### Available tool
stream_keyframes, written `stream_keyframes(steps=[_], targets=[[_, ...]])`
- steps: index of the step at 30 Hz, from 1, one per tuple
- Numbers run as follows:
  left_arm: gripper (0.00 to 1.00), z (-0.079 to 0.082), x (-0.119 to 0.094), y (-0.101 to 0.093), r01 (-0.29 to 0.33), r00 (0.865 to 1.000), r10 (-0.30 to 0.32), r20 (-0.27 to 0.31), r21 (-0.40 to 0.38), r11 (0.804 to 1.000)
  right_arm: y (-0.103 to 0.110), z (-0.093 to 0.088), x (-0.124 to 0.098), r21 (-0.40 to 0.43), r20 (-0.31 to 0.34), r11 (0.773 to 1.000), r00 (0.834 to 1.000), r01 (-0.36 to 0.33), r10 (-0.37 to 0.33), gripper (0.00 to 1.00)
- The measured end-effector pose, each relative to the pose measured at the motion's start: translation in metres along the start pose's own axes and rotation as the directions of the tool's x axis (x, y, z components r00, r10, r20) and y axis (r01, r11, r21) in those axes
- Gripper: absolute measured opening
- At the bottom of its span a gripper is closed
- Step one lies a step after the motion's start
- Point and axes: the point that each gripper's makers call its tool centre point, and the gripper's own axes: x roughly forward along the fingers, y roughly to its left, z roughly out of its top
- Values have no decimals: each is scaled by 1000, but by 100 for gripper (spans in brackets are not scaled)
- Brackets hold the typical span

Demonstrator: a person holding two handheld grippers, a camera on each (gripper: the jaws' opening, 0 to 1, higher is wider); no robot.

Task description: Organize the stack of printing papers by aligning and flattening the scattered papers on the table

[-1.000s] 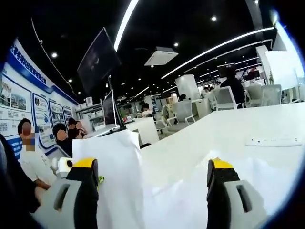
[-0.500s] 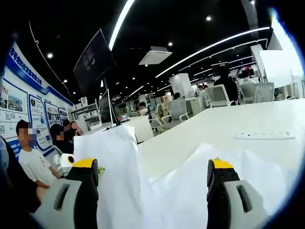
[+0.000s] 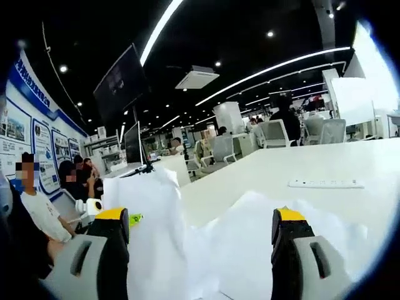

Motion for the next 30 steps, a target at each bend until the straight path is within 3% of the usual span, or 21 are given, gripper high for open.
stream_keyframes(steps=[9, 14, 18, 21, 30], targets=[[7, 1, -1, 0, 1, 1000, -1, 11, -4, 1000, -13, 1, -30, 18, 36, 998, 998, 59, -60, 90], [7, 0, -1, -1, 1, 1000, -1, 8, -3, 1000, -18, -10, -36, 35, 19, 997, 997, 75, -76, 90], [7, -6, 2, -7, 17, 1000, -15, -22, 63, 998, -22, -13, -42, 24, 17, 995, 995, 95, -95, 90], [7, -8, 2, -9, 24, 999, -21, -38, 70, 997, -24, -14, -46, 23, 17, 994, 994, 104, -104, 90], [7, -2, -1, -9, 32, 999, -32, -5, 46, 998, -34, -18, -59, 41, 31, 989, 989, 143, -145, 90]])
